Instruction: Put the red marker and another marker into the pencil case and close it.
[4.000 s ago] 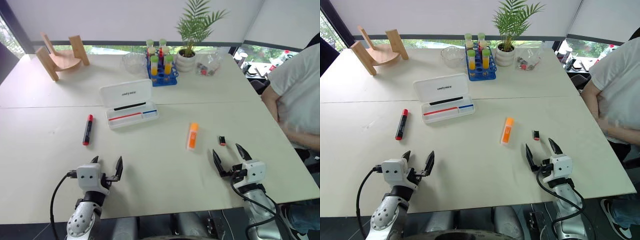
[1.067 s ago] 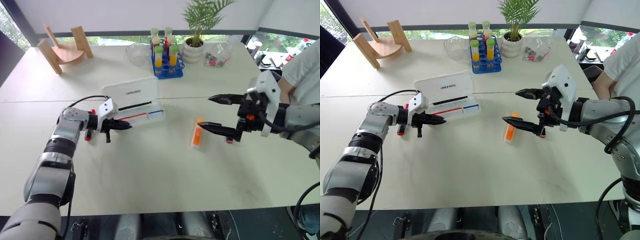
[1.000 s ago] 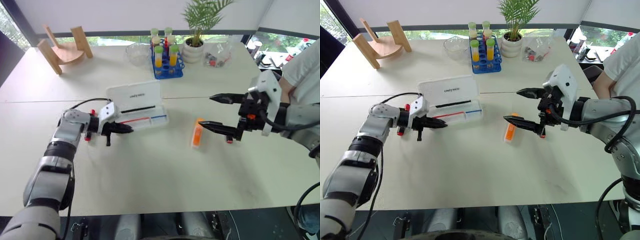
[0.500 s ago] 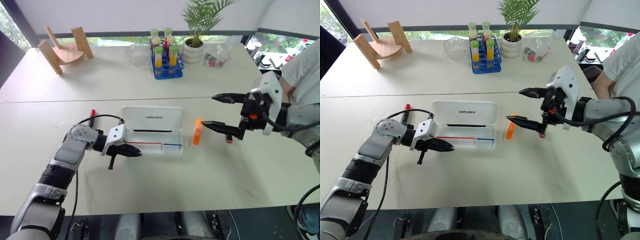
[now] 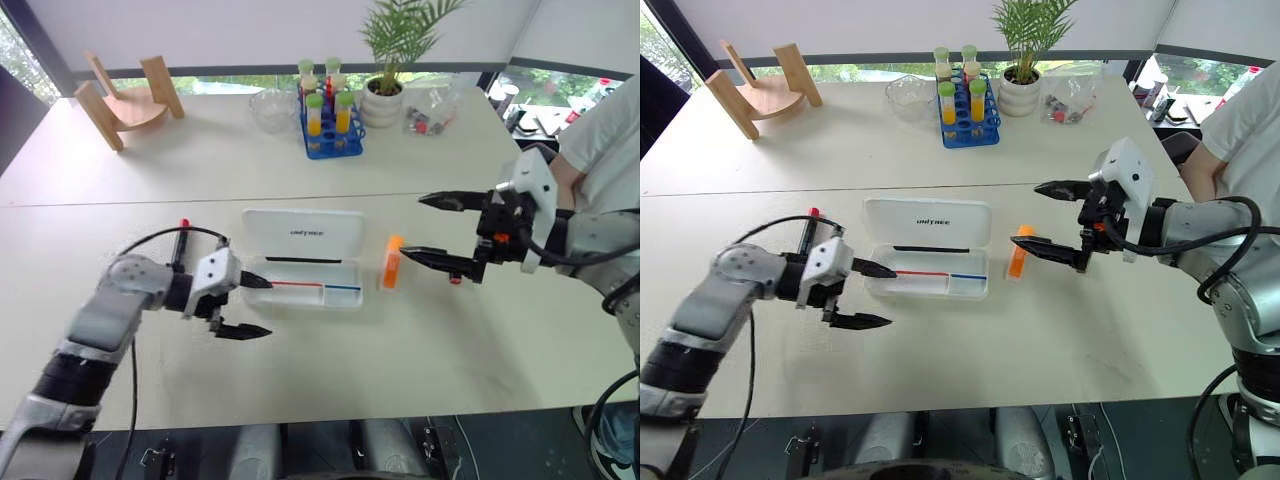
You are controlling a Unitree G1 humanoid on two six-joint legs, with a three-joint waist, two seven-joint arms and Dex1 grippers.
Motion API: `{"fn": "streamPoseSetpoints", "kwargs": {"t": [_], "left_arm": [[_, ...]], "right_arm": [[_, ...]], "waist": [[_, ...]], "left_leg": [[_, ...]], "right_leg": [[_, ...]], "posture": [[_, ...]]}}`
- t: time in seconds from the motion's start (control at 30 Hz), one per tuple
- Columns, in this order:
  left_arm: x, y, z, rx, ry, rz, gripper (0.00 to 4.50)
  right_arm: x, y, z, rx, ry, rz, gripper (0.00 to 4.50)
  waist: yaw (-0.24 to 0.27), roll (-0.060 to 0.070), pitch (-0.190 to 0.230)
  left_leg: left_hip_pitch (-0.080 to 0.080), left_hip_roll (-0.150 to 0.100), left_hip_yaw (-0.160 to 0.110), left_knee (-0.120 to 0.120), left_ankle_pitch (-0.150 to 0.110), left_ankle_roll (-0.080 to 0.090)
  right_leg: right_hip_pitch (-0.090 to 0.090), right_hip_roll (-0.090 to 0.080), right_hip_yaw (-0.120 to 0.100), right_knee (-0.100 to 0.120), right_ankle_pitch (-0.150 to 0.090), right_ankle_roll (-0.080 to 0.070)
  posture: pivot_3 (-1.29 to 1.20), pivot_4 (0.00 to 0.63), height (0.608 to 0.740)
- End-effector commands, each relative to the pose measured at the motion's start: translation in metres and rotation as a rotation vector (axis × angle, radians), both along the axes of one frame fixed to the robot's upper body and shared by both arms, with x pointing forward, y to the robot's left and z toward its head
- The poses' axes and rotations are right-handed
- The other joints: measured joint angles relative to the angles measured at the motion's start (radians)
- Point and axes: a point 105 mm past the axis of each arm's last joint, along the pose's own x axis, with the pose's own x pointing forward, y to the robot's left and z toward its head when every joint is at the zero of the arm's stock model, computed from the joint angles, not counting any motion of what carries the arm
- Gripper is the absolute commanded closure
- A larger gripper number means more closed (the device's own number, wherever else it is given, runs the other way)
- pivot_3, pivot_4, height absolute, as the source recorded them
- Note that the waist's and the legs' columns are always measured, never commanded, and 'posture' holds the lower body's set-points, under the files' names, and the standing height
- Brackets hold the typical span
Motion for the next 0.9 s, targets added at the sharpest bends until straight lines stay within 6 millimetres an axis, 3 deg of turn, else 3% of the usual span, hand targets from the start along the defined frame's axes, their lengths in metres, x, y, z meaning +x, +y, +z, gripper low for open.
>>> {"fn": "streamPoseSetpoints", "kwargs": {"t": [0.03, 0.23, 0.33, 0.4, 0.57, 0.77, 0.9], "left_arm": [[-0.013, 0.012, 0.034, -0.049, -0.059, 0.092, 0.04], [0.000, 0.063, 0.056, -0.153, -0.033, 0.528, 0.04], [0.036, 0.108, 0.041, -0.090, -0.084, 0.902, 0.04], [0.051, 0.123, 0.035, -0.069, -0.097, 1.057, 0.04], [0.087, 0.130, 0.013, -0.081, -0.073, 1.273, 0.04], [0.103, 0.127, -0.022, -0.080, 0.057, 1.338, 0.04], [0.103, 0.135, -0.039, -0.079, 0.143, 1.405, 1.86]], "right_arm": [[0.000, 0.003, 0.007, 0.008, -0.043, 0.014, 0.00], [0.003, 0.007, 0.008, 0.014, -0.048, 0.030, 0.00], [0.006, 0.009, 0.010, 0.013, -0.053, 0.044, 0.00], [0.007, 0.011, 0.011, 0.012, -0.055, 0.050, 0.00], [0.010, 0.013, 0.013, 0.008, -0.070, 0.056, 0.00], [0.009, 0.012, 0.017, -0.001, -0.083, 0.049, 0.00], [0.009, 0.008, 0.020, -0.001, -0.093, 0.028, 0.00]], "waist": [[-0.001, 0.000, 0.000], [0.004, 0.001, 0.000], [0.005, 0.001, 0.000], [0.003, 0.000, 0.001], [0.005, 0.000, 0.000], [0.001, 0.000, 0.000], [0.003, 0.000, 0.000]], "left_leg": [[0.000, 0.000, 0.000, 0.000, 0.000, 0.000], [0.000, 0.000, 0.000, 0.001, 0.000, 0.000], [0.001, 0.000, 0.000, 0.001, 0.000, 0.000], [0.003, -0.001, -0.001, 0.001, 0.000, 0.000], [0.002, -0.001, -0.001, 0.002, 0.000, 0.000], [0.001, -0.001, 0.000, 0.002, 0.000, -0.001], [0.002, -0.002, 0.000, 0.002, 0.001, -0.002]], "right_leg": [[0.000, 0.000, 0.000, 0.000, 0.000, 0.000], [0.000, 0.000, 0.000, 0.001, 0.000, 0.000], [0.001, 0.000, 0.000, 0.002, 0.000, 0.000], [0.003, 0.000, 0.000, 0.002, 0.000, 0.000], [0.002, 0.000, 0.000, 0.004, 0.000, 0.000], [-0.001, 0.000, 0.000, 0.005, 0.000, 0.000], [0.000, -0.001, 0.000, 0.006, 0.000, 0.000]], "posture": [[0.00, 0.150, 0.740], [0.00, 0.150, 0.740], [0.00, 0.150, 0.740], [0.00, 0.150, 0.740], [0.00, 0.150, 0.740], [0.00, 0.150, 0.740], [0.00, 0.150, 0.740]]}}
